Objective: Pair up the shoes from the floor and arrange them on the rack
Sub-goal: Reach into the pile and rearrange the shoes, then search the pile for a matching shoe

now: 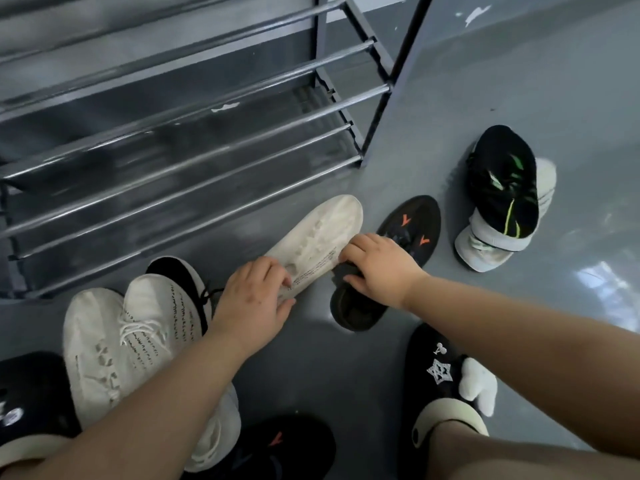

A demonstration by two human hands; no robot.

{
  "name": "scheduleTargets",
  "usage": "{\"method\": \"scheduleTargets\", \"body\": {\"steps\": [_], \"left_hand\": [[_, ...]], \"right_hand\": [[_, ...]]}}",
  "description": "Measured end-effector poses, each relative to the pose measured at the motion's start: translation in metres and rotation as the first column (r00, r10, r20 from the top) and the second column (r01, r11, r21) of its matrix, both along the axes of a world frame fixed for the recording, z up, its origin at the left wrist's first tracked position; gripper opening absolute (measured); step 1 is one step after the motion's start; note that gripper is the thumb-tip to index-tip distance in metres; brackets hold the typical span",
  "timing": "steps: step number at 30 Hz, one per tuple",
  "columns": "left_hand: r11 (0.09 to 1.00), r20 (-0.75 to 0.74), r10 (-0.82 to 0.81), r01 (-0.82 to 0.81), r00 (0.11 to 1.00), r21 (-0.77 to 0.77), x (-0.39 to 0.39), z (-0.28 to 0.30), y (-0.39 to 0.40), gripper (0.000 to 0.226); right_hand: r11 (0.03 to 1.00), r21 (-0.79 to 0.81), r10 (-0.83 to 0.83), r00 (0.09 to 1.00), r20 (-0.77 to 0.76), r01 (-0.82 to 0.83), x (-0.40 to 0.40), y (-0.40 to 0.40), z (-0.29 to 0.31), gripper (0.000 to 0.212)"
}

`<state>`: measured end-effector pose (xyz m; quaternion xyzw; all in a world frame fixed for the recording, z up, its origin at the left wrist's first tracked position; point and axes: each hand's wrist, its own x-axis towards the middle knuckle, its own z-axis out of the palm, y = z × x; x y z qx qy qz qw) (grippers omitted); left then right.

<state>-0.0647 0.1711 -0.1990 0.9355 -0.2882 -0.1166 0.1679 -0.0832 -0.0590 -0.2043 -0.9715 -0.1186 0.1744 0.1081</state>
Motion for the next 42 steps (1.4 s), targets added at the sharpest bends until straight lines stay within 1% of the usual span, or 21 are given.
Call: {"method": "scheduleTargets", "body": {"steps": [6,10,14,17,19,20,21,23,25,27,28,29,30,31,33,35,37,38,39,41,42], "left_hand": [[0.997,-0.072,-0.054,0.05,0.996,-0.063,-0.012,0.003,-0.053,0.035],[0.997,-0.214,-0.039,0.024,0.976,-0.07,-0.016,0.0,-0.078,0.039],[0.997,-0.339,-0.017,-0.011,0.941,-0.08,-0.017,0.0,-0.103,0.041],[0.982,-0.463,0.058,-0.133,0.885,-0.131,-0.016,-0.001,-0.126,0.042],[0.96,-0.559,0.099,-0.227,0.824,-0.165,-0.014,-0.002,-0.145,0.039],[0.948,-0.601,0.105,-0.261,0.792,-0.179,-0.013,-0.002,-0.155,0.039],[0.937,-0.637,0.105,-0.291,0.763,-0.194,-0.011,0.0,-0.167,0.038],[0.905,-0.705,0.104,-0.362,0.701,-0.226,-0.005,0.005,-0.194,0.037],[0.856,-0.775,0.109,-0.455,0.622,-0.245,0.002,0.011,-0.222,0.037],[0.821,-0.83,0.11,-0.521,0.546,-0.234,0.007,0.01,-0.245,0.04],[0.817,-0.849,0.107,-0.533,0.518,-0.222,0.008,0.009,-0.254,0.042],[0.816,-0.865,0.102,-0.538,0.492,-0.209,0.007,0.009,-0.261,0.045],[0.814,-0.886,0.088,-0.546,0.455,-0.199,0.006,0.009,-0.267,0.049],[0.809,-0.912,0.07,-0.557,0.404,-0.185,0.003,0.011,-0.271,0.052],[0.798,-0.955,0.052,-0.587,0.292,-0.136,-0.002,0.016,-0.276,0.057],[0.76,-0.98,0.046,-0.644,0.191,-0.09,-0.004,0.019,-0.275,0.06],[0.709,-0.99,0.049,-0.703,0.131,-0.057,-0.003,0.024,-0.269,0.065],[0.702,-0.99,0.063,-0.711,0.129,-0.048,-0.003,0.026,-0.265,0.065],[0.707,-0.985,0.078,-0.705,0.15,-0.051,-0.004,0.03,-0.257,0.059],[0.718,-0.975,0.1,-0.693,0.198,-0.067,-0.006,0.038,-0.237,0.042],[0.712,-0.973,0.107,-0.698,0.206,-0.069,-0.009,0.042,-0.225,0.038]], "right_hand": [[0.98,-0.053,-0.186,0.975,0.124,0.194,-0.016,-0.044,0.001,0.039],[0.952,-0.059,-0.28,0.933,0.225,0.3,-0.021,-0.076,0.003,0.041],[0.868,-0.057,-0.459,0.839,0.292,0.494,-0.022,-0.109,0.009,0.037],[0.776,-0.043,-0.584,0.742,0.33,0.63,-0.027,-0.135,0.013,0.043],[0.674,0.047,-0.712,0.631,0.308,0.737,-0.033,-0.147,0.017,0.049],[0.602,0.099,-0.784,0.563,0.26,0.792,-0.037,-0.153,0.019,0.053],[0.518,0.141,-0.851,0.49,0.191,0.844,-0.04,-0.157,0.022,0.057],[0.322,0.213,-0.944,0.329,0.007,0.922,-0.044,-0.167,0.024,0.067],[0.136,0.228,-0.966,0.18,-0.184,0.964,-0.047,-0.178,0.022,0.079],[-0.052,0.218,-0.927,0.034,-0.372,0.975,-0.05,-0.184,0.017,0.083],[-0.151,0.228,-0.879,-0.025,-0.477,0.962,-0.052,-0.187,0.014,0.078],[-0.24,0.25,-0.817,-0.056,-0.573,0.938,-0.054,-0.189,0.012,0.068],[-0.304,0.274,-0.76,-0.059,-0.647,0.912,-0.056,-0.19,0.012,0.054],[-0.334,0.291,-0.722,-0.045,-0.69,0.897,-0.057,-0.191,0.015,0.043],[-0.345,0.328,-0.683,0.004,-0.73,0.88,-0.059,-0.191,0.019,0.029],[-0.357,0.332,-0.613,0.049,-0.789,0.873,-0.062,-0.184,0.025,0.02],[-0.347,0.312,-0.51,0.101,-0.854,0.884,-0.066,-0.172,0.028,0.018],[-0.331,0.302,-0.466,0.123,-0.876,0.894,-0.068,-0.165,0.029,0.018],[-0.311,0.298,-0.427,0.147,-0.892,0.903,-0.07,-0.157,0.032,0.018],[-0.259,0.306,-0.381,0.194,-0.904,0.916,-0.07,-0.141,0.041,0.02],[-0.218,0.312,-0.375,0.216,-0.902,0.925,-0.068,-0.133,0.047,0.021]]}}
